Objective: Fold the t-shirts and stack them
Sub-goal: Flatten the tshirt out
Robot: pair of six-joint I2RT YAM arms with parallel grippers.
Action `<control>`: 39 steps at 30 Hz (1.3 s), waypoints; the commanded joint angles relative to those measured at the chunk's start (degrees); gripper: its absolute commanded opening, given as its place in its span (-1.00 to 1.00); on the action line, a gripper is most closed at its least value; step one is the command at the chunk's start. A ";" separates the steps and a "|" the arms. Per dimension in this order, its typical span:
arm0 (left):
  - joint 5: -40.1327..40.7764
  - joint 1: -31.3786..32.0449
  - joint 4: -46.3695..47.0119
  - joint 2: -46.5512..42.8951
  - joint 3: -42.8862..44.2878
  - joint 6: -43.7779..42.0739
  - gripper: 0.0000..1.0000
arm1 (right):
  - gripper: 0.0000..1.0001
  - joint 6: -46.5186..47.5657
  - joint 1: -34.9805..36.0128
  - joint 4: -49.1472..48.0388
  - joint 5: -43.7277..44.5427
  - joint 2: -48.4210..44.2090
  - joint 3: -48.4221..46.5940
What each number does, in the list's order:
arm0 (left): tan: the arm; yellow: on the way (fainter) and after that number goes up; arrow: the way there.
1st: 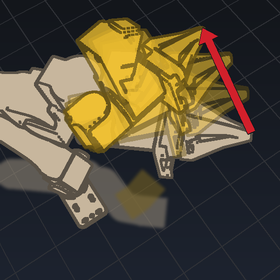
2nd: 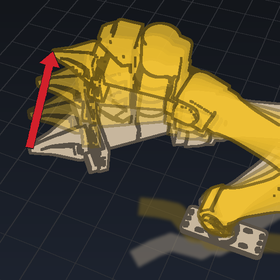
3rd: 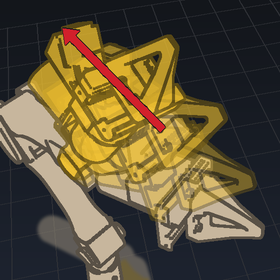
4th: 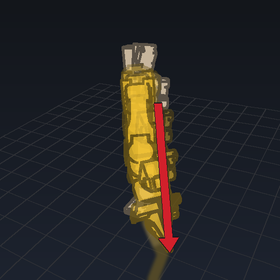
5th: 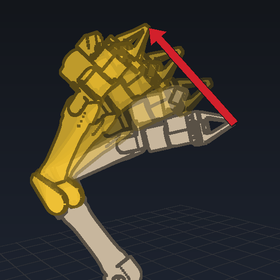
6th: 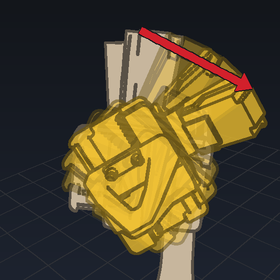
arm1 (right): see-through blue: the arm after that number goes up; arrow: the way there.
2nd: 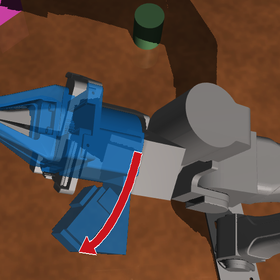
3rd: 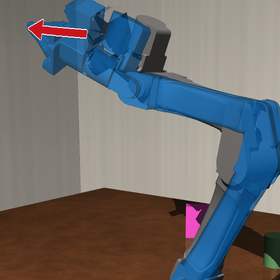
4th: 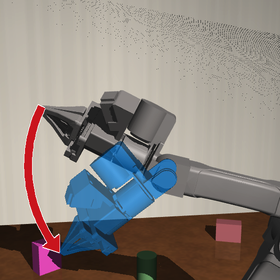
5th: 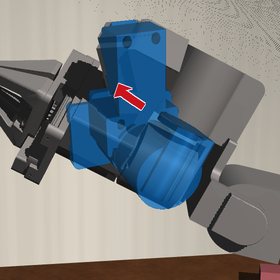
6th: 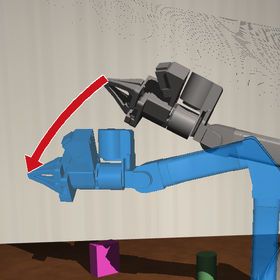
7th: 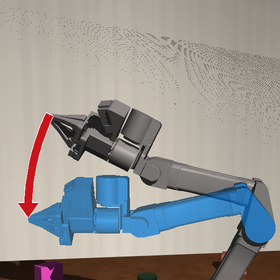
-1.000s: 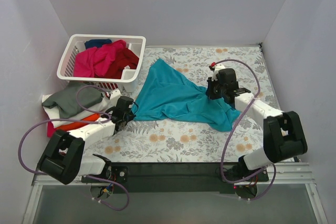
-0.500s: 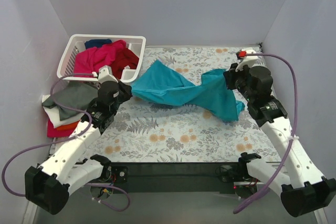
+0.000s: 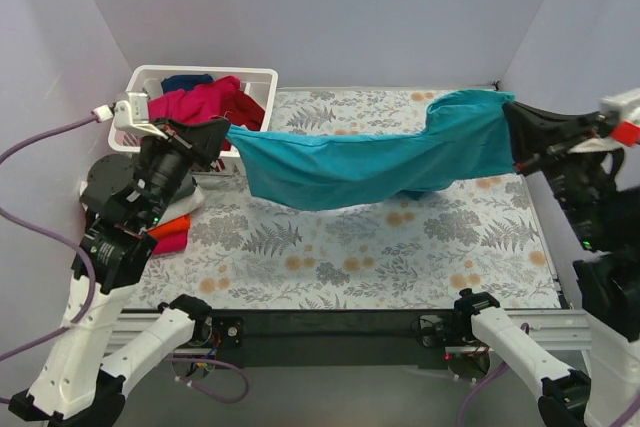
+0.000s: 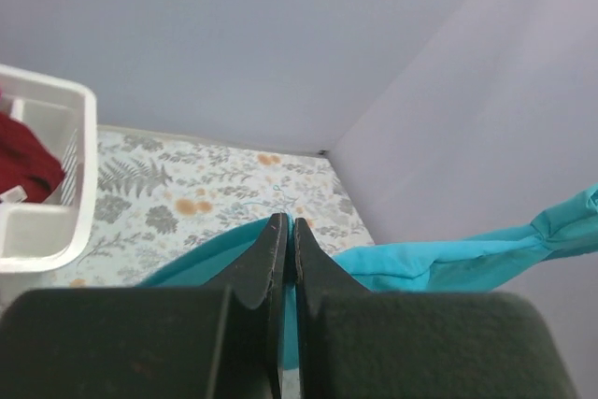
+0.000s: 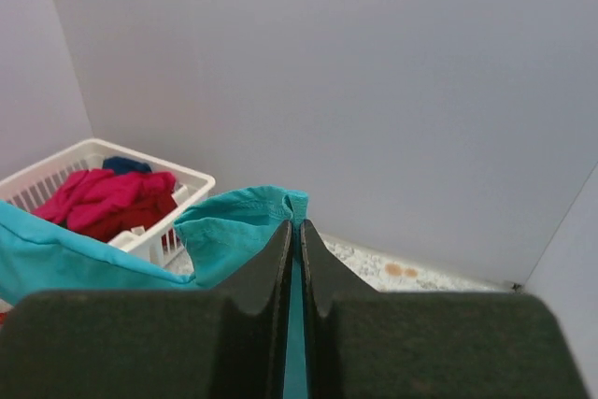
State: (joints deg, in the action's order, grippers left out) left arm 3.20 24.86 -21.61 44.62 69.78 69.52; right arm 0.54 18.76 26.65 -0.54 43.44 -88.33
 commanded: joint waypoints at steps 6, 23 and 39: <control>-10.41 -0.08 -4.50 -2.96 9.85 -1.14 -1.00 | -0.97 1.31 -0.13 5.16 -7.02 -0.46 -17.30; -7.00 -0.16 2.36 23.83 5.10 -3.68 -1.00 | -0.97 5.70 -0.31 -1.69 8.70 15.52 -5.09; -1.62 -1.57 4.02 49.34 41.40 -15.02 -1.00 | -0.97 10.27 -7.16 -7.05 -0.94 42.95 -39.79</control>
State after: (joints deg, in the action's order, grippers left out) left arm 0.21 23.81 -19.77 96.03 107.11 58.83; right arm 8.62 12.14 25.12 2.66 87.46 -121.08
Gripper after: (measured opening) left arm 0.030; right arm 0.019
